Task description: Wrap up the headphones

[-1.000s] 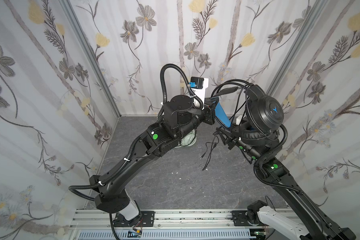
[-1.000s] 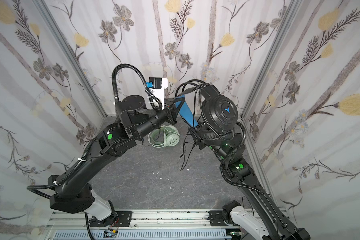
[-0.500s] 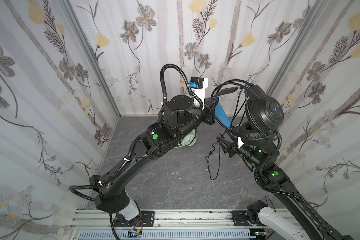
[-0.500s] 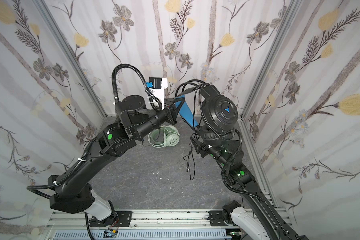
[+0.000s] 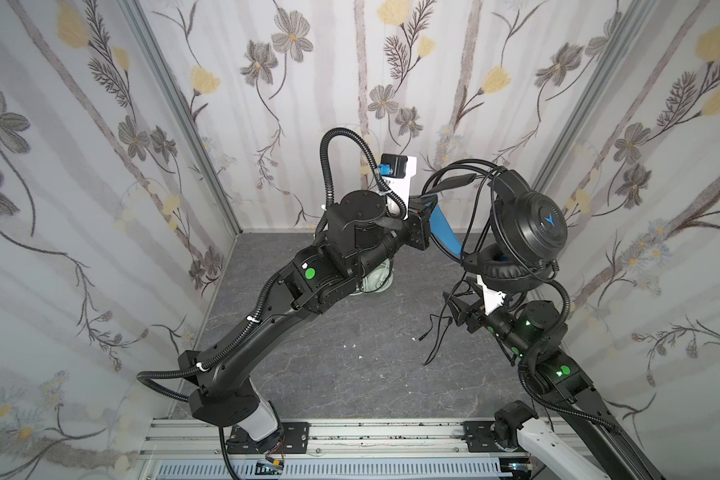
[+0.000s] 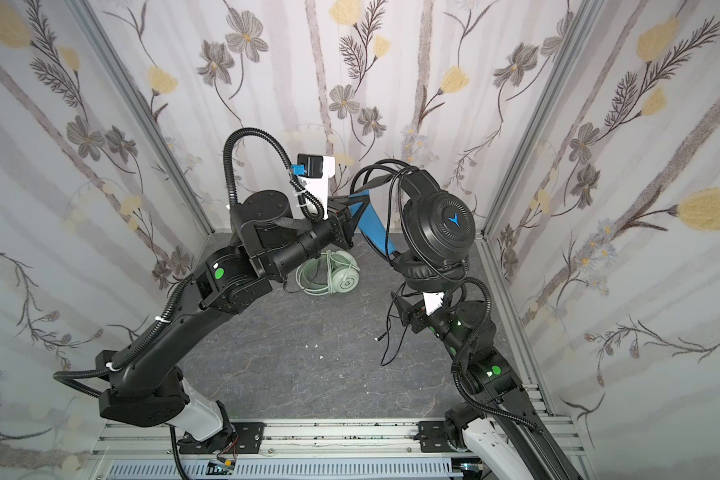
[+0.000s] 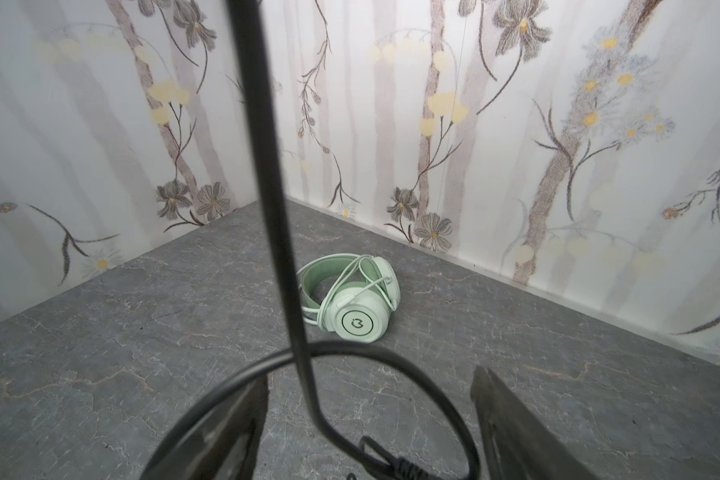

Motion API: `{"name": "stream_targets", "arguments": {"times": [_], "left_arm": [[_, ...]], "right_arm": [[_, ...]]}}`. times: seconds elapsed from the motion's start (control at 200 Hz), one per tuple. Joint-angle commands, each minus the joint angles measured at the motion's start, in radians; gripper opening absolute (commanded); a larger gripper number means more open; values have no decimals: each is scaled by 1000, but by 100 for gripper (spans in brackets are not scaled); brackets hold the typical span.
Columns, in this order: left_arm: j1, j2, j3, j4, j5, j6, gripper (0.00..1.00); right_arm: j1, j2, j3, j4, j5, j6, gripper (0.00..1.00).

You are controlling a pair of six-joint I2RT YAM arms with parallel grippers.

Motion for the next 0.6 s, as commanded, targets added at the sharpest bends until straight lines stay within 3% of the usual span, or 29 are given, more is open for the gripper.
{"name": "stream_targets", "arguments": {"times": [0.0,0.38,0.6], "left_arm": [[0,-6,6,71,-11,-31,0],[0,-1,6,61,-12,-29,0],[-1,-1,3,57,-15,-34,0]], "right_arm": [[1,-7,9,-31,46,-38,79],[-4,-72,141,-135,-38,-43,82],[-4,8,216,-35,-120,10,83]]}}
